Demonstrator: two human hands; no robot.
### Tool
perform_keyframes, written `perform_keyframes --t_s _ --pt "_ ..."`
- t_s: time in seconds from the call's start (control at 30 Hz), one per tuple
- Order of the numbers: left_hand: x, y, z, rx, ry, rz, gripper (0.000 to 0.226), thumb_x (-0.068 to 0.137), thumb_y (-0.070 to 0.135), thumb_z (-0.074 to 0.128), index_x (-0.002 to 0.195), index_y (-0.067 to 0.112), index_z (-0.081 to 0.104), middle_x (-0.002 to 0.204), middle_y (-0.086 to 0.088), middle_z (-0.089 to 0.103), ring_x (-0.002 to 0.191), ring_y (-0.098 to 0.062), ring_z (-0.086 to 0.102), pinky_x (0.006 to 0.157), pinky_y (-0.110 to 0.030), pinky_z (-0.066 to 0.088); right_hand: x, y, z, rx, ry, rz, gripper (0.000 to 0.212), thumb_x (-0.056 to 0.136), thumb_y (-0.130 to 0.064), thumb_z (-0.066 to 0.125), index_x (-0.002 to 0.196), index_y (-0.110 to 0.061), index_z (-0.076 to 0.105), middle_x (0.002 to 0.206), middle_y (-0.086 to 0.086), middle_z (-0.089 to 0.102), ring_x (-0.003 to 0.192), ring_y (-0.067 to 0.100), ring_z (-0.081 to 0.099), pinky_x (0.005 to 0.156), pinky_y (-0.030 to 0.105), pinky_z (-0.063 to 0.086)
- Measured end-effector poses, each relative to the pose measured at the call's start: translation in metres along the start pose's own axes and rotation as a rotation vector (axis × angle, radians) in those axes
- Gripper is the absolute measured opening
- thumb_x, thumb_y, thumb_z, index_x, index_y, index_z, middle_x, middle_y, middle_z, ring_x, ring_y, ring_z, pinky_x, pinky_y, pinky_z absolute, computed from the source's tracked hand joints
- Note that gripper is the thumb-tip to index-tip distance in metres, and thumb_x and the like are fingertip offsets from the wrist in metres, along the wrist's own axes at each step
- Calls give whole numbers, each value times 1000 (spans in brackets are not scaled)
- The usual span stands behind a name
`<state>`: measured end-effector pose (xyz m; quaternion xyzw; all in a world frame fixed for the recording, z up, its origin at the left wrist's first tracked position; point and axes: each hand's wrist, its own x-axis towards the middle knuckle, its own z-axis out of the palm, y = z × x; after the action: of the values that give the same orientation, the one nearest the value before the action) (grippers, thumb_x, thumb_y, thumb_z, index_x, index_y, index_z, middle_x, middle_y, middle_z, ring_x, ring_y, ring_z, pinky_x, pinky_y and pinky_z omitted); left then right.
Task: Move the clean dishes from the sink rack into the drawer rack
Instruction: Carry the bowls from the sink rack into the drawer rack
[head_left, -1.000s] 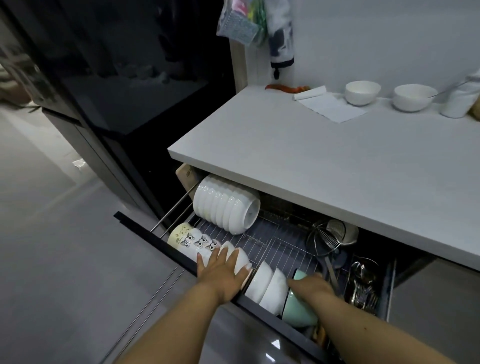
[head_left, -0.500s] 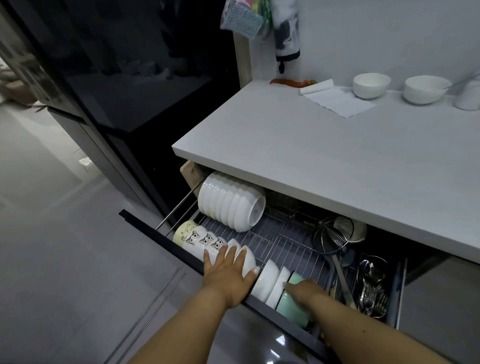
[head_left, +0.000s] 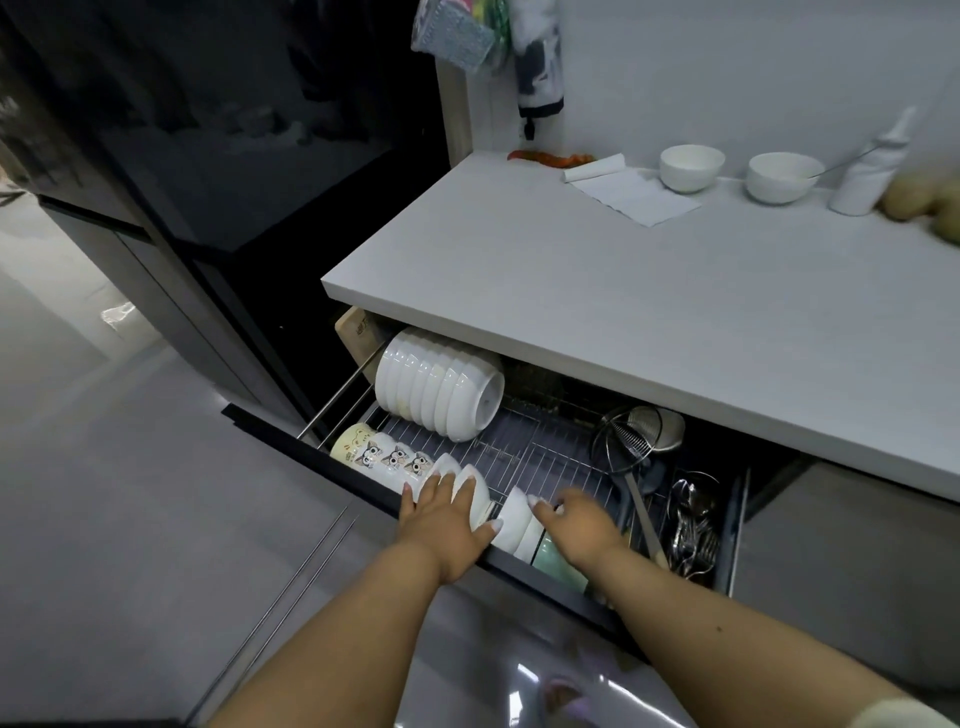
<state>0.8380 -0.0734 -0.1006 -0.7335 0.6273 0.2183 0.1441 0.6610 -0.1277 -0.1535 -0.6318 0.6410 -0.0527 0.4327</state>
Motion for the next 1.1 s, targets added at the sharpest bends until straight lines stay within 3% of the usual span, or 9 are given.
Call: perform_keyframes --t_s 0.4,0.53,0.87,1.1 --pt "-22 6 4 38 -107 -145 88 95 61 31 152 3 -3 159 -23 -10 147 -36 -14 120 -44 -1 -54 -9 -9 -524 -203 -303 55 86 -62 51 120 -19 56 121 2 59 112 22 55 86 31 42" --pt "-16 5 6 48 -98 -143 88 96 58 33 151 1 -5 158 -25 -9 146 -37 -14 120 -41 -1 -57 -14 -14 -728 -170 -439 50 86 -62 49 117 -23 57 119 2 59 113 24 53 85 34 42" --pt "8 8 -14 -84 -109 -83 100 89 56 54 153 9 -8 160 -18 -12 148 -33 -12 121 -41 6 -39 -18 -32 -747 -95 -465 65 78 -66 57 128 -24 49 127 2 53 121 26 47 96 40 41" --pt "33 26 -32 -112 -33 -4 106 85 50 64 153 11 -7 160 -14 -12 148 -30 -9 121 -39 7 -15 -13 -56 -709 122 -491 101 68 -75 59 146 -19 28 142 4 39 133 25 33 114 40 21"
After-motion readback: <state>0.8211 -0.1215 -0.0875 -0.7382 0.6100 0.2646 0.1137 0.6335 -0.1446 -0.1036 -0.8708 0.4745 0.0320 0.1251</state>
